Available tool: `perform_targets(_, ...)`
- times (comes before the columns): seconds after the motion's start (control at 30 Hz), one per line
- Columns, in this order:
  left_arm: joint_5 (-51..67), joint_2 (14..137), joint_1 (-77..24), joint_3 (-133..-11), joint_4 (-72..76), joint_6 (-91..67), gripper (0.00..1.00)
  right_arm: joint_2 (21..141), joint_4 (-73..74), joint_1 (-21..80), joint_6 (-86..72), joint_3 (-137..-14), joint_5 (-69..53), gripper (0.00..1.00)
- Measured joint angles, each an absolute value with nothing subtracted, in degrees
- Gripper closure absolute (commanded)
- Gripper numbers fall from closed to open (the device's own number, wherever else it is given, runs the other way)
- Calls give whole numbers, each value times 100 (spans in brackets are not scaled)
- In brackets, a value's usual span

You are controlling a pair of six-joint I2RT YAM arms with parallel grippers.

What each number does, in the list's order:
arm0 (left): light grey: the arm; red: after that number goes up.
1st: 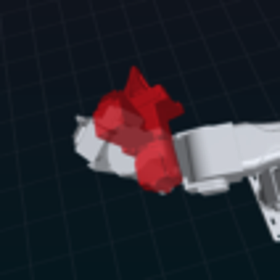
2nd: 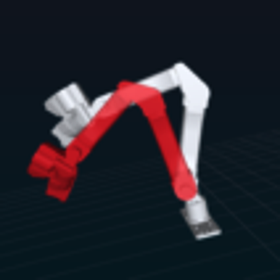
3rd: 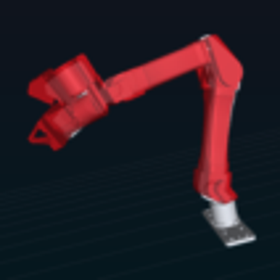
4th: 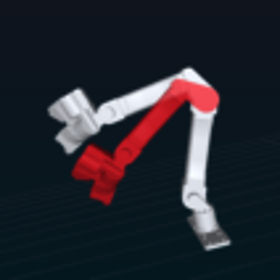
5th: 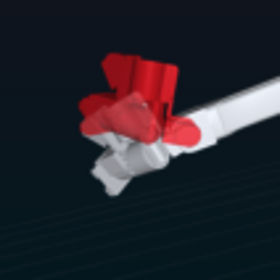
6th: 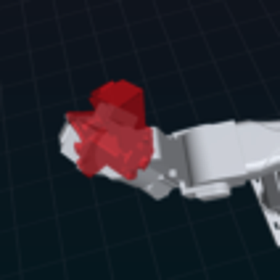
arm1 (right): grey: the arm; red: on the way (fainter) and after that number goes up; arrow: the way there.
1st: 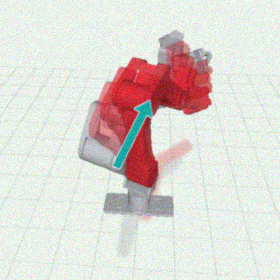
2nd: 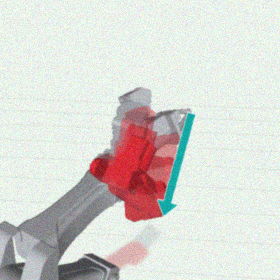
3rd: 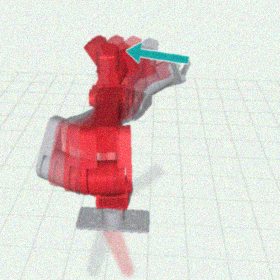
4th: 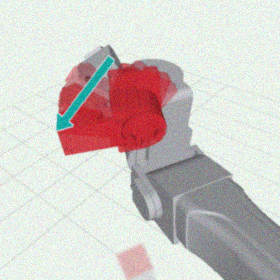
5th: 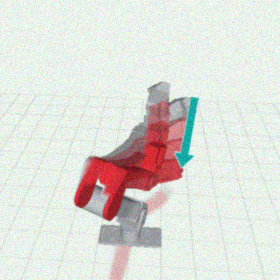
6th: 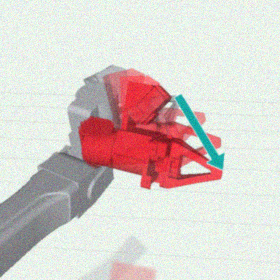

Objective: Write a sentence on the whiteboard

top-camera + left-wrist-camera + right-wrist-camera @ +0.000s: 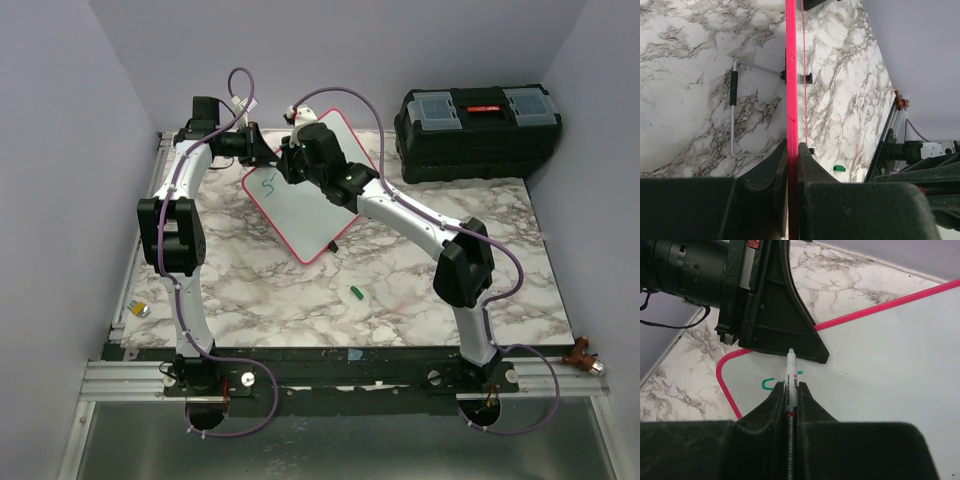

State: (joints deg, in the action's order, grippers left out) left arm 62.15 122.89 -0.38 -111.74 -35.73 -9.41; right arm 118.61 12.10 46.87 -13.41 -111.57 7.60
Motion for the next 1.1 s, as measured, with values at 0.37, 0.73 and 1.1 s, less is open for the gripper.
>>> perform_targets(0.37, 6215, 12291, -38, -11181, -3581, -941, 100, 11297, 864, 4678, -1437, -10204, 711, 99)
perform_targets(0.73, 6215, 12291, -38, -11183, -3586, -941, 100, 11253, 873, 4681, -1553, -10208, 515, 100)
perform_targets(1.1, 6215, 12291, -38, -11183, -3586, -941, 100, 11638, 976, 4681, -1559, -10659, 515, 99)
